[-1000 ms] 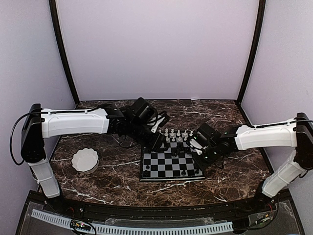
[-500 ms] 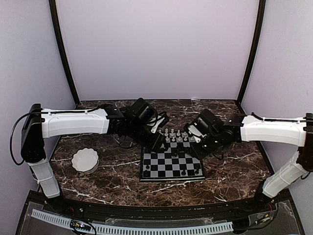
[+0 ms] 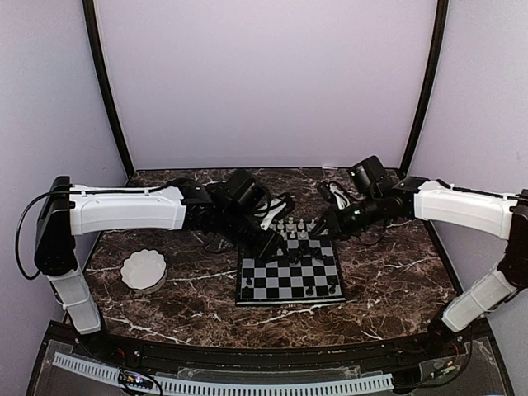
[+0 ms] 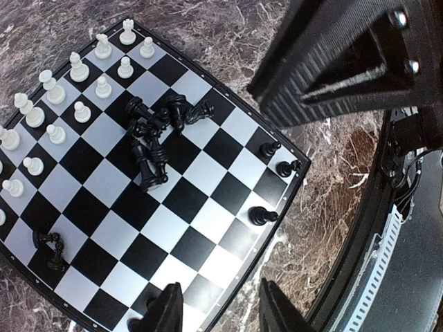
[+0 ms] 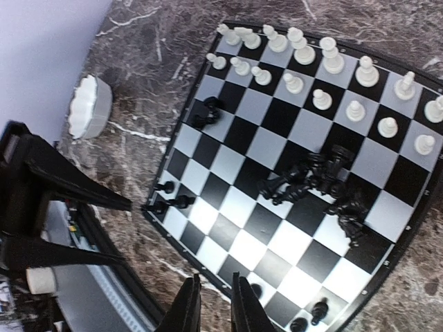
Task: Set up the chess pieces on the board
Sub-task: Pick up the pawn from the chessboard.
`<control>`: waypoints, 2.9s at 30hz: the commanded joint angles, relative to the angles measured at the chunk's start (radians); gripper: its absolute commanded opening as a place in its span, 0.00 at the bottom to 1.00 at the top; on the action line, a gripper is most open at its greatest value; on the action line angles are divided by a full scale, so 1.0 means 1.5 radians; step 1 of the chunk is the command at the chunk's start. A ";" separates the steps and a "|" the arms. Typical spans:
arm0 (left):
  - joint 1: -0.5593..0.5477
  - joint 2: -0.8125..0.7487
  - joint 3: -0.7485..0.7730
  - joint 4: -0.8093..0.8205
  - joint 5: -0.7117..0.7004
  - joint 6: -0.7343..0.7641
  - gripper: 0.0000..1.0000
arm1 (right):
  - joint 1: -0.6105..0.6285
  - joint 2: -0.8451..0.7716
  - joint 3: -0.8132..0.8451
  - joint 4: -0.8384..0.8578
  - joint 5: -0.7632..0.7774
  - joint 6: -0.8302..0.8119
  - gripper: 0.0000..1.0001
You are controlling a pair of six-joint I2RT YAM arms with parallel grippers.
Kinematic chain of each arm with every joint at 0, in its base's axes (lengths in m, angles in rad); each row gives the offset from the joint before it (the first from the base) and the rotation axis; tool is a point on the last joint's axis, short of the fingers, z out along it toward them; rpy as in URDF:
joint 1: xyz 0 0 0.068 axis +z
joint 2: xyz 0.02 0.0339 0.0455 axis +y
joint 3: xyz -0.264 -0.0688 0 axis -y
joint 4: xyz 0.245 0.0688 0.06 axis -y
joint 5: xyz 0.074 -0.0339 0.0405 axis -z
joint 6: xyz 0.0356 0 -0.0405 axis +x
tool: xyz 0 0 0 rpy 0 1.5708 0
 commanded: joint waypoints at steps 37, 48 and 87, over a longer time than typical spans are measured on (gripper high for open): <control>0.107 0.102 0.071 -0.119 -0.030 -0.069 0.37 | -0.058 0.070 -0.105 0.283 -0.374 0.225 0.15; 0.108 0.168 0.135 -0.202 -0.103 -0.073 0.34 | -0.059 0.069 -0.104 0.277 -0.366 0.223 0.15; 0.108 0.235 0.176 -0.237 -0.105 0.098 0.35 | -0.067 0.103 -0.081 0.265 -0.372 0.214 0.15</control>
